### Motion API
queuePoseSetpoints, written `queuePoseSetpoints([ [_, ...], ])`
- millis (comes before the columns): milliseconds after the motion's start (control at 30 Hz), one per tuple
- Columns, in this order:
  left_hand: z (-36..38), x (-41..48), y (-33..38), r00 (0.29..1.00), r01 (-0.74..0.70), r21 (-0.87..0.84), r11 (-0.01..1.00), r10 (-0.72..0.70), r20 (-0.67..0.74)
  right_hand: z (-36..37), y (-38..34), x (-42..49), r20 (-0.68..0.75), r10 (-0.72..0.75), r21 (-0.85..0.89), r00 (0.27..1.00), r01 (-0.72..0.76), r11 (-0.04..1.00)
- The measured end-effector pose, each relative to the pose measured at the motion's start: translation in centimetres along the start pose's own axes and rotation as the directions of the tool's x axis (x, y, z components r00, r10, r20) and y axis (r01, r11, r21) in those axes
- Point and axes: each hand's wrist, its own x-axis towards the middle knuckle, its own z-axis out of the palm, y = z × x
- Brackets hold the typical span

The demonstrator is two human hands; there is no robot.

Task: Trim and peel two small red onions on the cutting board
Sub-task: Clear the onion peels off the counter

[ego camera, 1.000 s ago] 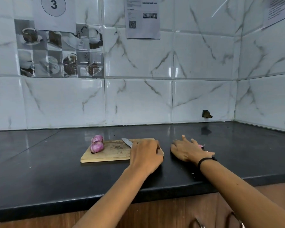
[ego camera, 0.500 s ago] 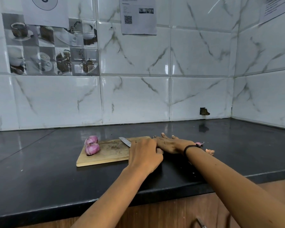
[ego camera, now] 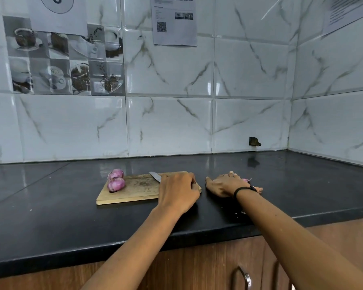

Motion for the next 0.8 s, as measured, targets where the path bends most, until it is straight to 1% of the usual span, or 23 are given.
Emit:
queuePoseSetpoints([
  [67, -0.2, -0.2, 0.1, 1.0, -0.002, 0.017, 1.0, 0.002, 0.012, 0.1, 0.6, -1.0, -0.003, -0.002, -0.02, 1.0, 0.002, 1.0],
  [133, -0.4, -0.3, 0.3, 1.0, -0.003, 0.029, 1.0, 0.003, 0.028, -0.1, 1.4, -1.9, 0.037, 0.013, -0.04, 0.999, -0.012, 0.999],
  [200, -0.6, -0.5, 0.4, 0.999, -0.01, 0.039, 0.999, 0.008, 0.048, -0.5, 2.3, -2.7, 0.054, 0.031, -0.015, 0.998, -0.03, 0.999],
  [233, -0.6, -0.6, 0.5, 0.998, -0.021, 0.045, 0.999, 0.018, 0.058, -0.6, 2.8, -3.3, 0.056, 0.009, 0.01, 0.998, -0.009, 1.0],
  [300, -0.5, -0.6, 0.5, 0.997, -0.039, 0.063, 0.997, 0.034, 0.074, -0.8, 3.5, -4.6, 0.049, -0.109, 0.067, 0.993, 0.105, 0.992],
  [367, -0.4, -0.6, 0.5, 0.996, -0.052, 0.079, 0.995, 0.046, 0.083, -0.9, 4.1, -6.9, 0.042, -0.245, 0.117, 0.969, 0.239, 0.964],
  [433, -0.3, -0.6, 0.5, 0.996, -0.054, 0.077, 0.996, 0.048, 0.079, -0.9, 4.5, -9.0, 0.054, -0.333, 0.144, 0.941, 0.323, 0.935],
  [500, -0.5, -0.7, 0.5, 0.996, -0.055, 0.069, 0.996, 0.051, 0.07, -0.7, 4.5, -10.3, 0.052, -0.445, 0.168, 0.894, 0.432, 0.886],
  [567, -0.6, -0.8, 0.5, 0.996, -0.058, 0.076, 0.995, 0.052, 0.069, -0.3, 4.1, -11.0, 0.035, -0.559, 0.164, 0.828, 0.547, 0.821],
  [600, -0.6, -0.9, 0.6, 0.996, -0.055, 0.081, 0.995, 0.049, 0.07, -0.1, 3.9, -11.4, 0.035, -0.595, 0.16, 0.803, 0.583, 0.797],
  [667, -0.7, -0.9, 0.6, 0.997, -0.045, 0.079, 0.996, 0.04, 0.068, 0.8, 3.9, -11.6, 0.062, -0.626, 0.133, 0.777, 0.615, 0.777],
  [733, -0.7, -1.0, 0.6, 0.997, -0.038, 0.061, 0.997, 0.034, 0.064, 1.3, 4.2, -12.0, 0.073, -0.634, 0.122, 0.77, 0.624, 0.772],
  [800, -0.7, -1.1, 0.6, 0.997, -0.043, 0.059, 0.997, 0.04, 0.059, 1.1, 4.6, -12.1, 0.08, -0.62, 0.116, 0.781, 0.61, 0.784],
])
